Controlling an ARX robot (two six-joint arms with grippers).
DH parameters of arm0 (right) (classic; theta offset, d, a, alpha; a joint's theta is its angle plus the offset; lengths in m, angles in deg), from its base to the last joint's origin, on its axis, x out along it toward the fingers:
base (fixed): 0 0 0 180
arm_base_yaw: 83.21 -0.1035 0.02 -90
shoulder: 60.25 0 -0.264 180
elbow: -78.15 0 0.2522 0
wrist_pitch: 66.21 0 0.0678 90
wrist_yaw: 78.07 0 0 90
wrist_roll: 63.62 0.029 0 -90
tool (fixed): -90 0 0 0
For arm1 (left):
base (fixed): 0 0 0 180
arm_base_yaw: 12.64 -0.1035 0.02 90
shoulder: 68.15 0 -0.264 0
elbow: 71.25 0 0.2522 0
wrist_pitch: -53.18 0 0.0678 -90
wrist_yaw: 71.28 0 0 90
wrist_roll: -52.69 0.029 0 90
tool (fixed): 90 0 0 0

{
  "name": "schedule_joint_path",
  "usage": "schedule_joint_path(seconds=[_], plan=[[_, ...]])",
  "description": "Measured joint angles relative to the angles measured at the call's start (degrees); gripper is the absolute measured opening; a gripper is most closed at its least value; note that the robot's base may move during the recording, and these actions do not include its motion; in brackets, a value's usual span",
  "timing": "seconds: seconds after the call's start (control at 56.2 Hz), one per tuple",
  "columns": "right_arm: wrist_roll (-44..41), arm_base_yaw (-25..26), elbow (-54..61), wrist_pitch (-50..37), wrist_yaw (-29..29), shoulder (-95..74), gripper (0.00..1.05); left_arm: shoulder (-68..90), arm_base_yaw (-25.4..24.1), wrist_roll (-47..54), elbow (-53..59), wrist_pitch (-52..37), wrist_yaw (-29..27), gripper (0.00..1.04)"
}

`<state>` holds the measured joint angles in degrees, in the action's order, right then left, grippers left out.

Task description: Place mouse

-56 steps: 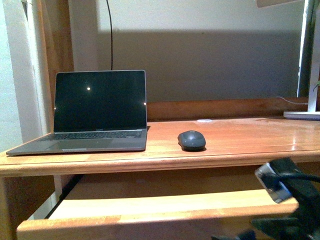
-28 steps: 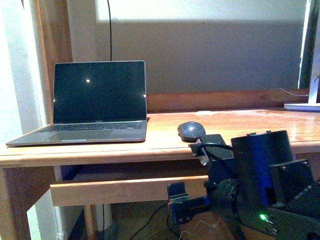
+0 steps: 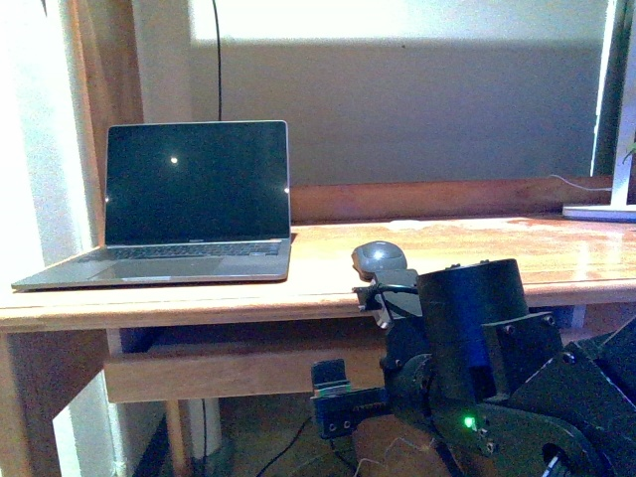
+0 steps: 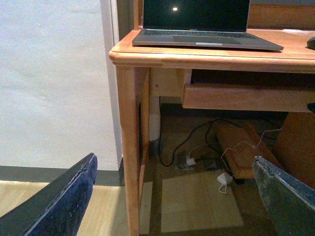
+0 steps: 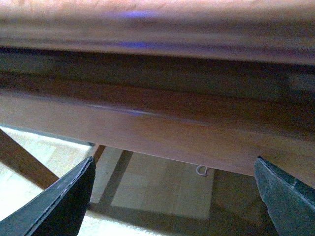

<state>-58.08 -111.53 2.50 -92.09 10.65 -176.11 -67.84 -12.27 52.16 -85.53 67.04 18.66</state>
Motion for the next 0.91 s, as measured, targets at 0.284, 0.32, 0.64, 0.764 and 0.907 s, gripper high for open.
schedule_joint_path(seconds=[0.284,0.32,0.64,0.764,0.907], plan=[[3.5,6.8,19.8,-4.1,8.7,23.3,0.97,0.0,0.0,0.0,0.0,0.0,0.0,0.97],[3.9,7.6,22.9,-4.2,10.4,26.7,0.97,0.0,0.0,0.0,0.0,0.0,0.0,0.97],[8.0,19.4,47.5,7.4,26.0,65.1,0.97,0.0,0.0,0.0,0.0,0.0,0.0,0.97],[9.5,24.3,52.9,14.5,30.7,79.5,0.97,0.0,0.0,0.0,0.0,0.0,0.0,0.97],[11.9,30.5,55.6,18.7,35.0,90.2,0.97,0.0,0.0,0.0,0.0,0.0,0.0,0.97]])
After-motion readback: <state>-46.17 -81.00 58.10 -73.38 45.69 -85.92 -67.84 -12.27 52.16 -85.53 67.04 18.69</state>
